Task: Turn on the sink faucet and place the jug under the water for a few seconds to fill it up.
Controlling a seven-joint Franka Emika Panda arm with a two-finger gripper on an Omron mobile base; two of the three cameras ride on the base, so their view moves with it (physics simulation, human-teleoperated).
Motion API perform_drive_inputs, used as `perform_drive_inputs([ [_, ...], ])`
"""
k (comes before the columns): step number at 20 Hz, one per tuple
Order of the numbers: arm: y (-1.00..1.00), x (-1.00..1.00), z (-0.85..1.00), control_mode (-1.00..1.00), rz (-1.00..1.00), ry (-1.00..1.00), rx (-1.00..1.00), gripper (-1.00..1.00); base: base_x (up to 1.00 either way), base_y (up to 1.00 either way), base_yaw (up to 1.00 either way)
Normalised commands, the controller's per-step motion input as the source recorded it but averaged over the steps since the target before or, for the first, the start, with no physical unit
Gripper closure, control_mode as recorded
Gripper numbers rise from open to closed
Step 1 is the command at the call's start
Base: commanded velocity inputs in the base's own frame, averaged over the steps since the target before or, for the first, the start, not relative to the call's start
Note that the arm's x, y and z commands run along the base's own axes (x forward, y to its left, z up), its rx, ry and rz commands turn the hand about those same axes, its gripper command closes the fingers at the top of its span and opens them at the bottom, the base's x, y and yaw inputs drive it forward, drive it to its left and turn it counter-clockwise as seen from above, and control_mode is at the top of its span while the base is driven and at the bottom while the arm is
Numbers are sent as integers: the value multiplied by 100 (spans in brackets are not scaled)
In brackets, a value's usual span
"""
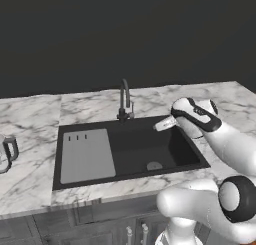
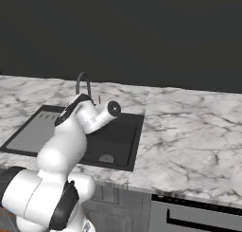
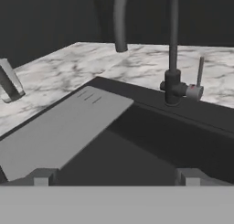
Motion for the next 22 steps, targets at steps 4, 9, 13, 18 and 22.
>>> perform_drive_inputs([
  [4, 10, 81, 14, -100, 16, 2, 0, -100, 0, 0, 0],
  [9, 0, 51, 1, -100, 3, 4, 0, -100, 0, 0, 0],
  [13, 0, 17, -1, -100, 0, -5, 1, -100, 0, 0, 0],
  [18, 0, 10, -6, -100, 0, -17, 3, -100, 0, 0, 0],
  [22, 12, 7, 0, -100, 0, -18, 2, -100, 0, 0, 0],
])
